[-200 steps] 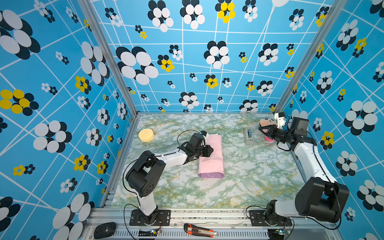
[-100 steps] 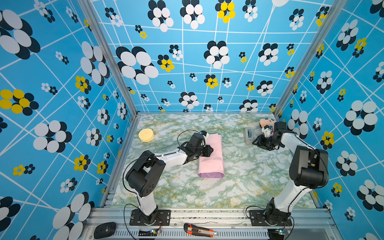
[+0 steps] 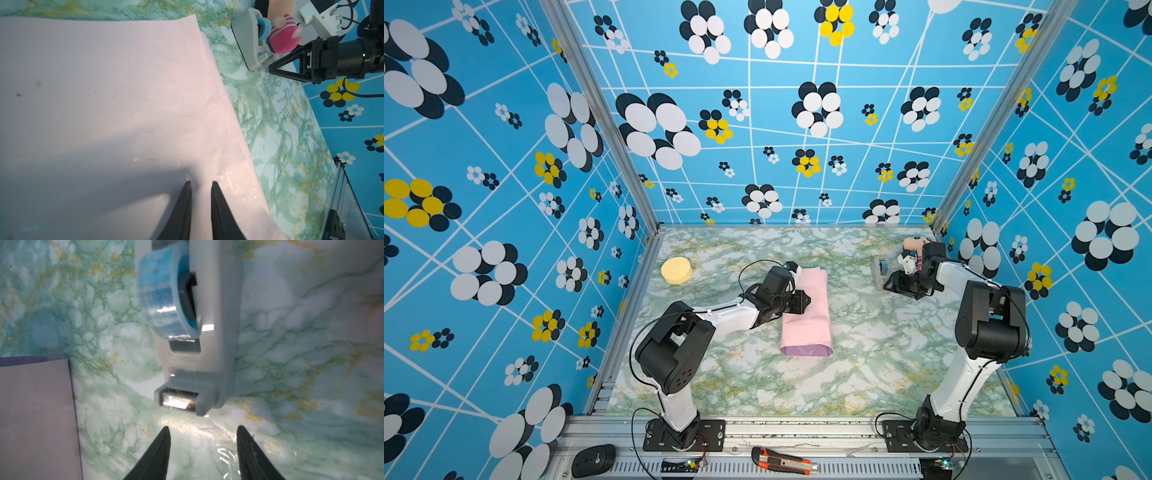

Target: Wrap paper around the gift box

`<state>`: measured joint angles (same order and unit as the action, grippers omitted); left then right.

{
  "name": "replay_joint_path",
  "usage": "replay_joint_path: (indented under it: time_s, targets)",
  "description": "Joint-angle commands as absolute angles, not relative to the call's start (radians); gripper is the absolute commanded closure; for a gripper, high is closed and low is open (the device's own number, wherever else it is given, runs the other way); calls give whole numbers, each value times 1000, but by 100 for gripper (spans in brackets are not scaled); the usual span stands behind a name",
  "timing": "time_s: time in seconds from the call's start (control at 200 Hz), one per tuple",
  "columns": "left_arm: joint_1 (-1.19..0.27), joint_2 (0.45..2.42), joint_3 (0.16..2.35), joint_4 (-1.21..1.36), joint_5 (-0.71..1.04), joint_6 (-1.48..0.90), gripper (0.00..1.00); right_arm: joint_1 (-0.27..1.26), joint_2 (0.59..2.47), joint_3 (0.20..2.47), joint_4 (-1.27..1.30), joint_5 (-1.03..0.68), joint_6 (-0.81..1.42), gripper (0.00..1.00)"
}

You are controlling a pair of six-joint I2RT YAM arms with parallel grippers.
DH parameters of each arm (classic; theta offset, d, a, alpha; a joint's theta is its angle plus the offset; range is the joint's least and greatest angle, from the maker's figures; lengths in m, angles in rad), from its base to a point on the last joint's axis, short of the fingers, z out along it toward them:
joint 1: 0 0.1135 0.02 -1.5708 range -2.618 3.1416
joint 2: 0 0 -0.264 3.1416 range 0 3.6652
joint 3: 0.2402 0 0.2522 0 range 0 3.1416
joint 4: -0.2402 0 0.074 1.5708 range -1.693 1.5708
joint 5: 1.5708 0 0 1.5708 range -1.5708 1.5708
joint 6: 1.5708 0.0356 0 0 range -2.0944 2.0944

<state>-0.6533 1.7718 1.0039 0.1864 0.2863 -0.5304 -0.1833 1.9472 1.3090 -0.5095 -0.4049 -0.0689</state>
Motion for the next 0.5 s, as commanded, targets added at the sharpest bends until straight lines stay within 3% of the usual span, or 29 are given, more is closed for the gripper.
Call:
replay_joint_path:
  time_s: [0.0, 0.245, 0.495]
  targets:
    - [-655, 1795, 996, 45, 245, -514, 79, -173, 1993, 1342, -500, -470, -104, 46]
    - [-653, 1793, 994, 43, 242, -510, 79, -173, 2032, 1365, -504, -529, -117, 47]
    - [-653, 1798, 996, 44, 247, -512, 79, -175, 2025, 1360, -520, -573, -129, 62]
